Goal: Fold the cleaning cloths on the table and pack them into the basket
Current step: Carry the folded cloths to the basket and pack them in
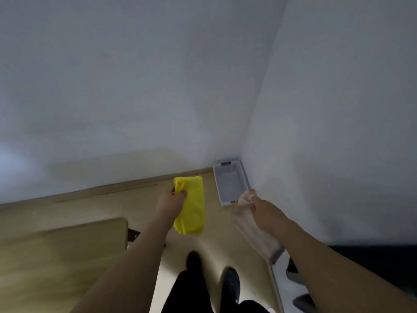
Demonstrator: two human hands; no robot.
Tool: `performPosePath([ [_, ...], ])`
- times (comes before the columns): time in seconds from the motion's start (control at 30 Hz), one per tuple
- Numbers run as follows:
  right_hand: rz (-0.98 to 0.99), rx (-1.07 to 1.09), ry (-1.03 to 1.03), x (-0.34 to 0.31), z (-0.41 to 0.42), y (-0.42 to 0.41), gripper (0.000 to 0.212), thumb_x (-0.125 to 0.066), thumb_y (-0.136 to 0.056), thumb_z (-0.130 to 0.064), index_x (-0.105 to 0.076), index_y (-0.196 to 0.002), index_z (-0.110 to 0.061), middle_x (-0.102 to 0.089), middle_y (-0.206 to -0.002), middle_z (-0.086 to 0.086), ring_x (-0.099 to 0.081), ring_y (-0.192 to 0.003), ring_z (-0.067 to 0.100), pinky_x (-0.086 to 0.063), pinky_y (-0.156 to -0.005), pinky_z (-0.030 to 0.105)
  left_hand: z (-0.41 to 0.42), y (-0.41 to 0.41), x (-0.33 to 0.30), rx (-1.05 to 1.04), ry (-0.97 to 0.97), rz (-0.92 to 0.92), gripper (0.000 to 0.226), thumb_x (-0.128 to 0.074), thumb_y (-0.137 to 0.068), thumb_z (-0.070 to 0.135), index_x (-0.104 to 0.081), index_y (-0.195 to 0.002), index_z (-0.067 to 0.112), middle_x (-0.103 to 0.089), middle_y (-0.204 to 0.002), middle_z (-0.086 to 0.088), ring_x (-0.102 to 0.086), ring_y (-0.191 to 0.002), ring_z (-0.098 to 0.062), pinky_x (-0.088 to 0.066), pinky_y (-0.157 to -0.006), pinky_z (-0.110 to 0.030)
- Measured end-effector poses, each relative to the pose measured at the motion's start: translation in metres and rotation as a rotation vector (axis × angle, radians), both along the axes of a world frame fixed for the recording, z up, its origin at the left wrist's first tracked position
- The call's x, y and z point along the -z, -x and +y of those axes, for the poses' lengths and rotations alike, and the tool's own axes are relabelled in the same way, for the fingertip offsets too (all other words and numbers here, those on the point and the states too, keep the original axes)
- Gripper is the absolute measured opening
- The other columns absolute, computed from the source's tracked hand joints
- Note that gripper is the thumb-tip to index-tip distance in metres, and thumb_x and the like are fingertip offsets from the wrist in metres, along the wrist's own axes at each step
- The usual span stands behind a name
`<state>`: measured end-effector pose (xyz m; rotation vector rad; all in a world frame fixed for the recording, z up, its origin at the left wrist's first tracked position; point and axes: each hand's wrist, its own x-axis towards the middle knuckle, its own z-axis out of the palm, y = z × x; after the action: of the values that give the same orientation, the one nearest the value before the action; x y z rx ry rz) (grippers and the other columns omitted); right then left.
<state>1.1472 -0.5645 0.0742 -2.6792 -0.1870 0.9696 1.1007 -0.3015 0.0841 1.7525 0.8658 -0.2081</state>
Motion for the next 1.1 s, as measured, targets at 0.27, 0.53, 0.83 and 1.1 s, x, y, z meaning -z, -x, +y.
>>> performPosePath([
  [0.27, -0.099, -0.357, 0.326, 0.031, 0.030, -0.104, 0.034, -0.034, -0.096, -0.026, -0.048, -0.127, -0.024, -0.053, -0.122, 0.007, -0.050, -0.112, 0.026, -0.034, -0.100, 0.040, 0.026, -0.166, 0.068, 0.306, -0.057, 0.081, 0.030, -0.049, -0.096, 0.019, -0.055, -0.122, 0.004, -0.060, -0.117, -0.018, -0.057, -0.102, -0.033, -0.048, -0.090, -0.045],
  [0.53, -0.114, -0.496, 0.232, 0.226, 0.053, -0.209, 0.034, -0.034, -0.098, -0.027, -0.064, -0.106, -0.015, -0.061, -0.109, 0.011, -0.054, -0.105, 0.033, -0.033, -0.097, 0.044, -0.006, -0.333, 0.231, 0.758, -0.087, 0.069, 0.034, -0.048, -0.100, 0.028, -0.051, -0.127, 0.008, -0.054, -0.113, -0.008, -0.053, -0.102, -0.025, -0.039, -0.082, -0.031],
  [0.83, -0.168, -0.456, 0.034, 0.521, 0.069, -0.286, 0.081, 0.000, -0.081, -0.048, -0.065, -0.105, -0.006, -0.064, -0.116, 0.015, -0.053, -0.112, 0.033, -0.023, -0.113, 0.046, -0.068, -0.457, 0.537, 1.069, -0.231, 0.026, 0.035, -0.048, -0.099, 0.027, -0.053, -0.126, 0.005, -0.055, -0.128, -0.017, -0.052, -0.116, -0.030, -0.038, -0.084, -0.029],
  [1.1, -0.047, -0.339, 0.030, 0.648, 0.066, -0.324, 0.055, -0.026, -0.099, -0.038, -0.053, -0.132, -0.004, -0.051, -0.138, 0.014, -0.044, -0.126, 0.032, -0.024, -0.113, 0.047, -0.084, -0.501, 0.684, 1.340, -0.383, 0.036, 0.050, -0.041, -0.102, 0.032, -0.033, -0.147, 0.013, -0.033, -0.153, -0.012, -0.038, -0.135, -0.028, -0.032, -0.108, -0.034],
])
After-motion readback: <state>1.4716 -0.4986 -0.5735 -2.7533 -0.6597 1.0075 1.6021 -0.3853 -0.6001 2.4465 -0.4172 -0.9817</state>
